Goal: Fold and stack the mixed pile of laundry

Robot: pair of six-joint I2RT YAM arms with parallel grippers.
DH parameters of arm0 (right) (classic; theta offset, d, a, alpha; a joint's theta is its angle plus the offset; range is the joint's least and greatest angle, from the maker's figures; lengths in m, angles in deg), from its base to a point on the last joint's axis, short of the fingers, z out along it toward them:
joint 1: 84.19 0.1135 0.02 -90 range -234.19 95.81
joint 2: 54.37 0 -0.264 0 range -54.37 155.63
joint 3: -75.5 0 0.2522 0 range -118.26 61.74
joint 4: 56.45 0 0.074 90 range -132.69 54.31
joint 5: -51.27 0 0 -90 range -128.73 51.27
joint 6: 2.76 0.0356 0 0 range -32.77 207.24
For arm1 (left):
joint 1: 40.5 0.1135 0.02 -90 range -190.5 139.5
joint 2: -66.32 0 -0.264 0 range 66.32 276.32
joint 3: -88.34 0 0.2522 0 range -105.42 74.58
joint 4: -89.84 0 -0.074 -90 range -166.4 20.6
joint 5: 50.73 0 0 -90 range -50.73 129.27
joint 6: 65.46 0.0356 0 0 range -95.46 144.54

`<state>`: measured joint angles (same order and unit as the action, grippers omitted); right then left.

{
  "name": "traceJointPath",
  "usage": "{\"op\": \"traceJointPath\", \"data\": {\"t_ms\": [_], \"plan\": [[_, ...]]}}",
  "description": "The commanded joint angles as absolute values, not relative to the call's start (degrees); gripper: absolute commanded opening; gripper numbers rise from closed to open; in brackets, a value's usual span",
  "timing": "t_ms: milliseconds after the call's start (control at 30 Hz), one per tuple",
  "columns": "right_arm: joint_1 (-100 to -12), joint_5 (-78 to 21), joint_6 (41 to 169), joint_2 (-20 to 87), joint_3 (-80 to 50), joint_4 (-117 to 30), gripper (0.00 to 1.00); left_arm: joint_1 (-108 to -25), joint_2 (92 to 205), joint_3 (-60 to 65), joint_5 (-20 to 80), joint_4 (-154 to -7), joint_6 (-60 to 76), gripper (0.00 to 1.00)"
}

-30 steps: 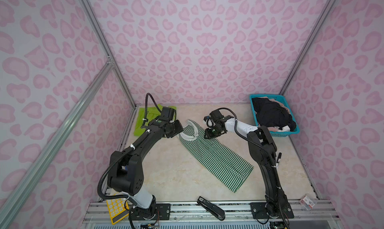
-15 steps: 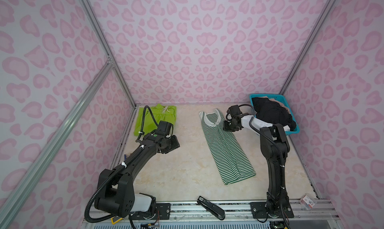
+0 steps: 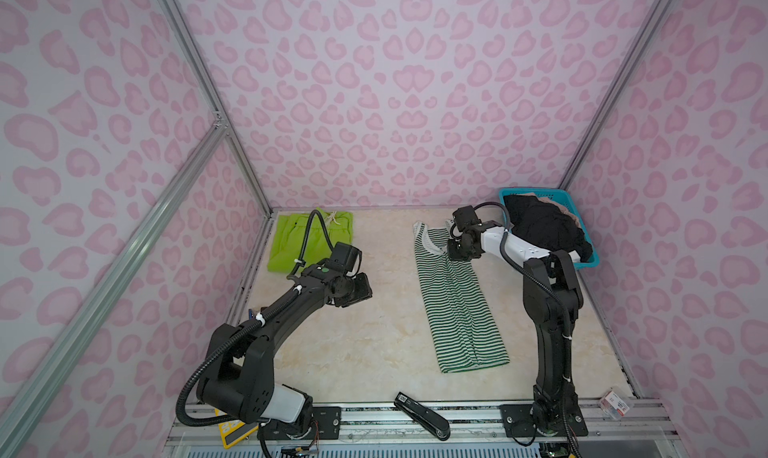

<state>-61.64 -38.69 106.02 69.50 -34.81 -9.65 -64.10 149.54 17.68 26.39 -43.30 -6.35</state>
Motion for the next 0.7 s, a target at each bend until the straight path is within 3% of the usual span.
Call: {"op": "traceJointPath", "data": {"t_ms": [0, 233, 500, 667], "plan": [[-61.66, -34.58, 106.53, 72.22, -36.57, -9.11, 0.08, -64.09, 147.9, 18.81, 27.8, -43.18, -6.48, 0.51], [-61.08, -30.22, 107.19, 76.48, -39.56, -8.89, 0.06, -64.21, 146.25, 21.48, 27.84, -43.3, -7.18, 0.51], [-62.18, -32.81, 108.24, 81.19, -43.06, -5.28, 0.06, -64.4, 146.3, 21.74, 27.85, -43.45, -7.54, 0.5], [-62.76, -33.39, 105.33, 74.66, -40.52, -6.9, 0.18, -66.92, 147.21, 20.22, 25.96, -44.49, -6.46, 0.5]]}}
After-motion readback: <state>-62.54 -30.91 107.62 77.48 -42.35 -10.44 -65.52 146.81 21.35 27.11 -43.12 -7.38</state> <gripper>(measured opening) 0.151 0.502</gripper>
